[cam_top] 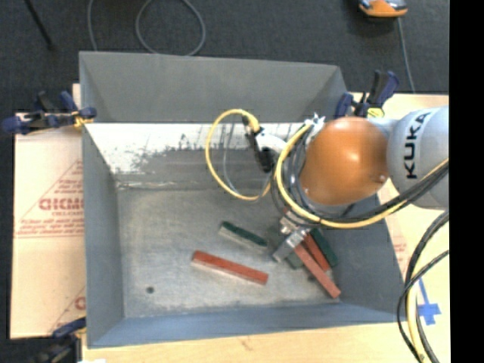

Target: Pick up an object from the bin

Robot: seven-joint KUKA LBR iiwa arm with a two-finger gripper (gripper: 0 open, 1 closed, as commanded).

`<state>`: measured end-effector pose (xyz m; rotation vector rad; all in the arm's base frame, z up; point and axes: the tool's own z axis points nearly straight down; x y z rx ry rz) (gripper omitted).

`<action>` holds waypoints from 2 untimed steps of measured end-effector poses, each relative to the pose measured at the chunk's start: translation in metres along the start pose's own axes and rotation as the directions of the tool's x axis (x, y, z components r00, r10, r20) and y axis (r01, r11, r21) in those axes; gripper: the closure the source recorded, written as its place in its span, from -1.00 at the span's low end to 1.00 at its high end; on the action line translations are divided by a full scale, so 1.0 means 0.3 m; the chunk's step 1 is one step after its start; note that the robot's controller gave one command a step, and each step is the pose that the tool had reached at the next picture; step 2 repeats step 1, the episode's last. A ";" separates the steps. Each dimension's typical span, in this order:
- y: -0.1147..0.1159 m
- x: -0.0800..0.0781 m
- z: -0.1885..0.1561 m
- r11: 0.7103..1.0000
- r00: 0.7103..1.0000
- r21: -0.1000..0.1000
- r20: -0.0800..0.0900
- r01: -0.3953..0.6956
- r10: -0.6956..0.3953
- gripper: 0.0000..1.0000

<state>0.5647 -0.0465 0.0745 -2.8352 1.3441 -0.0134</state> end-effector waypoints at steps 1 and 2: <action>0.168 0.214 -0.056 0.999 0.999 0.000 0.009 0.044 -0.044 1.00; 0.168 0.214 -0.056 0.999 0.999 0.000 0.009 0.044 -0.044 1.00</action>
Offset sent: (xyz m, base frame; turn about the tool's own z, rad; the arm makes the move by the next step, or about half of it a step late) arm 0.0002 -0.0961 0.0176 -0.0402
